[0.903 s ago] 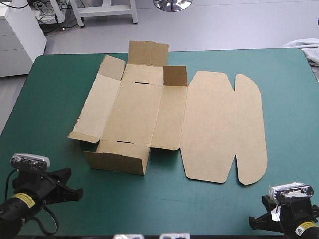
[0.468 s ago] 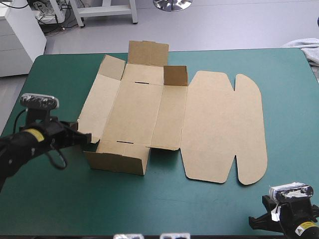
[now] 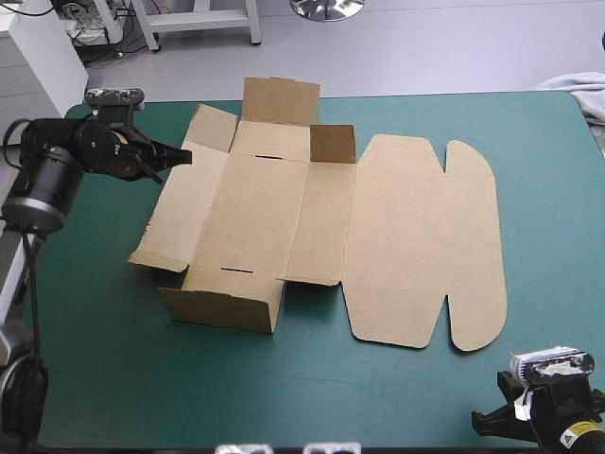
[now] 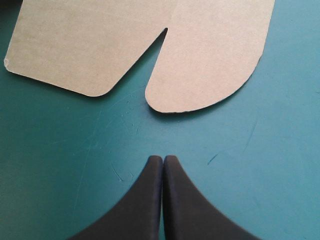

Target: Fold the box

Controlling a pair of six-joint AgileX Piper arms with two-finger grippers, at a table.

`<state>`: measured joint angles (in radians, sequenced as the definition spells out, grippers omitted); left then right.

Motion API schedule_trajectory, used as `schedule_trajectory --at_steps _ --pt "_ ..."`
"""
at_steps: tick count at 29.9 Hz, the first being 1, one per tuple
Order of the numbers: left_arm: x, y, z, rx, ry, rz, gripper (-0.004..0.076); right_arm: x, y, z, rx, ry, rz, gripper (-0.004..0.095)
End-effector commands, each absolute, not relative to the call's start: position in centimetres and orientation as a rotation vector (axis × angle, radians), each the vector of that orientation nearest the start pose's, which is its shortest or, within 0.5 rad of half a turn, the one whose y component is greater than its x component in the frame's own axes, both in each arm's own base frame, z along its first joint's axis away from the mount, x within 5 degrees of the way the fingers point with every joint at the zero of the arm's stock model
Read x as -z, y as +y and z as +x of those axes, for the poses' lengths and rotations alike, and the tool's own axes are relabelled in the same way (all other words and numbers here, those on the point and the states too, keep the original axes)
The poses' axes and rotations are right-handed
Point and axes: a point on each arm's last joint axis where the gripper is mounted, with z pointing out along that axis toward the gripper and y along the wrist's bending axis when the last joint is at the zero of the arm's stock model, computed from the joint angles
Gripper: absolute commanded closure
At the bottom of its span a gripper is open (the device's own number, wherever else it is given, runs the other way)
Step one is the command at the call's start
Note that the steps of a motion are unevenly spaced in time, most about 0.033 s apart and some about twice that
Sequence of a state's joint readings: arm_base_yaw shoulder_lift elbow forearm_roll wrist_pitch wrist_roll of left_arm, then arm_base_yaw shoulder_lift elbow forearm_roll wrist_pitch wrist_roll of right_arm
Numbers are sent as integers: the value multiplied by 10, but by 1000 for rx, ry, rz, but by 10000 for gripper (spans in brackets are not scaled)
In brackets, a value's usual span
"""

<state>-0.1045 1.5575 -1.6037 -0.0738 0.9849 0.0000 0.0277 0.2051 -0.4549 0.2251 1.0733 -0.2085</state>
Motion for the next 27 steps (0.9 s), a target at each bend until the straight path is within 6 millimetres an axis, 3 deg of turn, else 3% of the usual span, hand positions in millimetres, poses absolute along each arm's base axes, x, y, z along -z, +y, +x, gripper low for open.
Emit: schedule_trajectory --at_steps 1,7,15,24,27 --pt "-412 -24 354 227 2334 39 734 -274 19 31 -191 2202 -242 921" --pt "-387 23 383 452 2365 -98 734 -274 19 31 -191 2202 -242 921" --pt "-352 74 387 511 2496 -78 734 -274 19 31 -191 2202 -242 921" --pt "-328 79 390 521 2583 170 728 -274 19 31 -191 2202 -242 921" --pt "-323 79 391 533 2604 194 670 -274 19 31 -191 2202 -242 921"
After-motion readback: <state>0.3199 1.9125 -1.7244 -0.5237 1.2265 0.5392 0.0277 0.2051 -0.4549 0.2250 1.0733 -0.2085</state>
